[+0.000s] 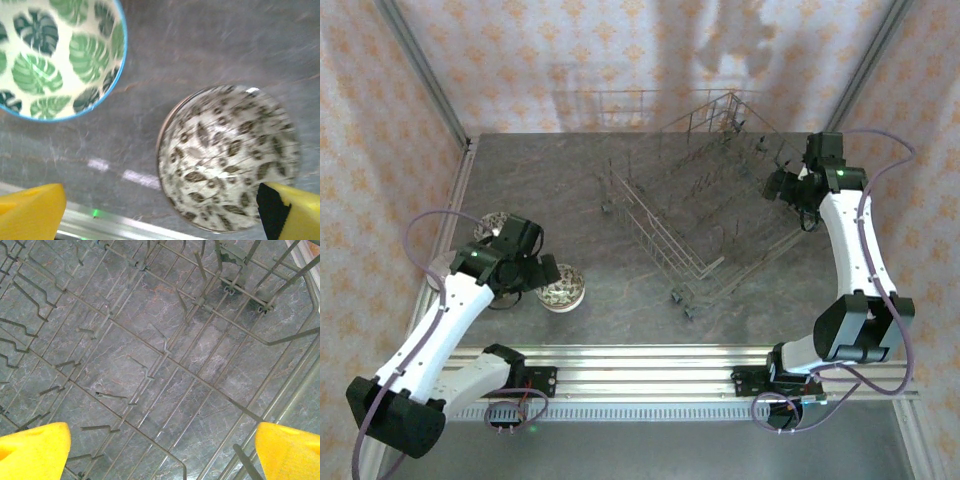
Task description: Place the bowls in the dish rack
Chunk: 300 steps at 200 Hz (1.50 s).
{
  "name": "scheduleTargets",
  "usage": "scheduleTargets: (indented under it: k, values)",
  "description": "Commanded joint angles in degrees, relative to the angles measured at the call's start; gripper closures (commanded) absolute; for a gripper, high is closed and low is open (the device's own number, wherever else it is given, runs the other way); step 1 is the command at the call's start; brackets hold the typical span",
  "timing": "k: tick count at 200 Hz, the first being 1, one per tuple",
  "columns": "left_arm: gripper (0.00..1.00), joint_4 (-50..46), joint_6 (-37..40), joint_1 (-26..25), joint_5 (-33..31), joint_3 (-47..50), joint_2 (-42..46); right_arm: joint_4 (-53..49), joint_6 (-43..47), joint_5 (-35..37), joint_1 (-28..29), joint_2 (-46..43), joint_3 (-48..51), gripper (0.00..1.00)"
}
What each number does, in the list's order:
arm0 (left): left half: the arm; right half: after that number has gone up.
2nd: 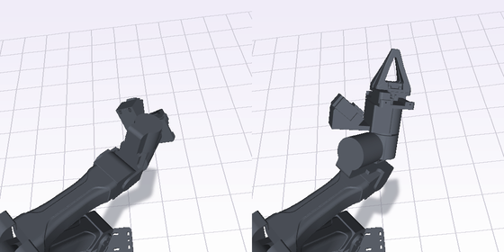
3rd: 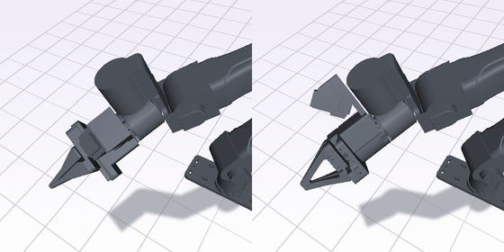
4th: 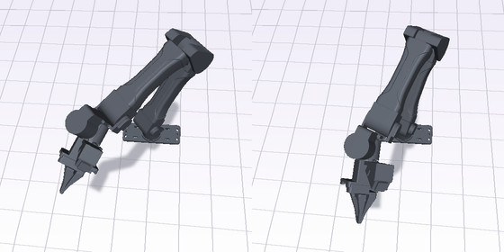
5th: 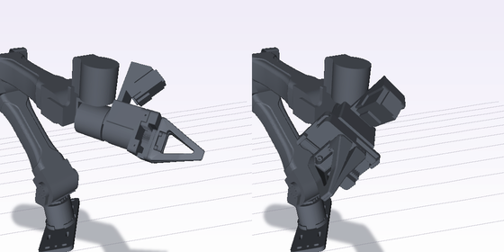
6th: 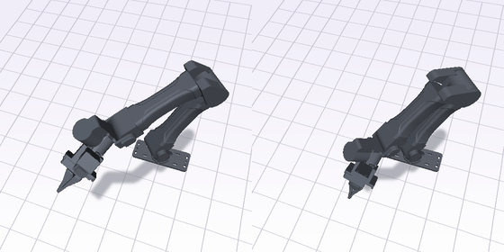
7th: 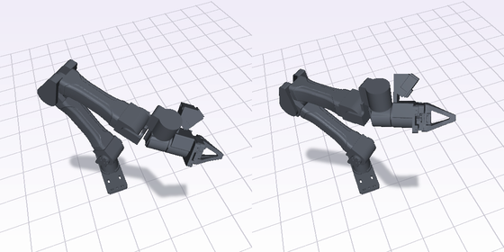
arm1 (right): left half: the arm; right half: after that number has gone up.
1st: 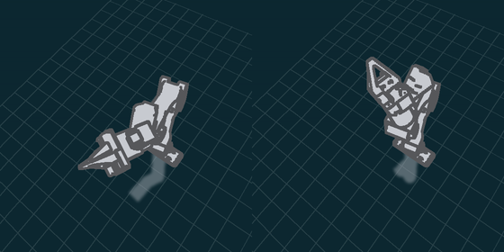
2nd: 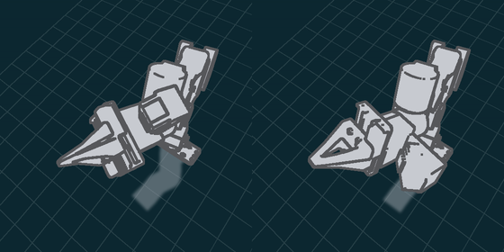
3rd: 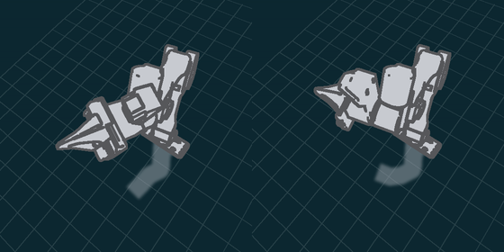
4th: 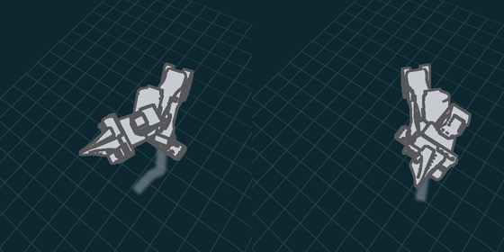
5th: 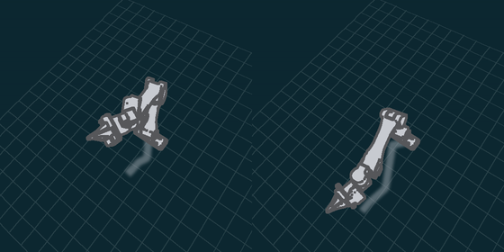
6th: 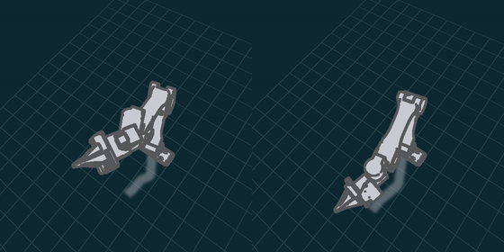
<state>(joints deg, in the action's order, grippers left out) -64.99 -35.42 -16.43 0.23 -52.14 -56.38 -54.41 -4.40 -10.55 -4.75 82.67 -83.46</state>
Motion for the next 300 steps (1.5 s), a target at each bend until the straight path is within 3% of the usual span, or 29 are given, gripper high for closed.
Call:
scheduleTargets:
  k: [1, 68, 106, 138, 300]
  values:
    - [0.07, 2.47, -3.68, 0.83, 1.46, 3.08, -0.02, -0.17, 0.41, 0.04, 0.38, 0.03, 0.03, 0.05]
    - [0.35, 8.83, -2.85, 1.57, 4.27, 6.41, -5.9, 0.42, 0.85, -0.37, 0.41, 0.41, 0.91, 0.05]
    - [0.37, 11.61, -2.05, 1.66, 5.78, 7.49, -10.93, 1.89, 0.48, -4.31, 0.36, 0.3, 1.28, 0.05]
    - [0.51, 13.03, -1.76, 1.67, 6.58, 7.33, -12.23, 1.94, 0.47, -4.42, 0.4, 0.59, 1.6, 0.05]
    - [0.59, 10.45, -0.63, 1.69, 7.63, 3.36, -12.08, 2.56, -0.6, -7.73, 0.63, 2.4, 2.87, 0.06]
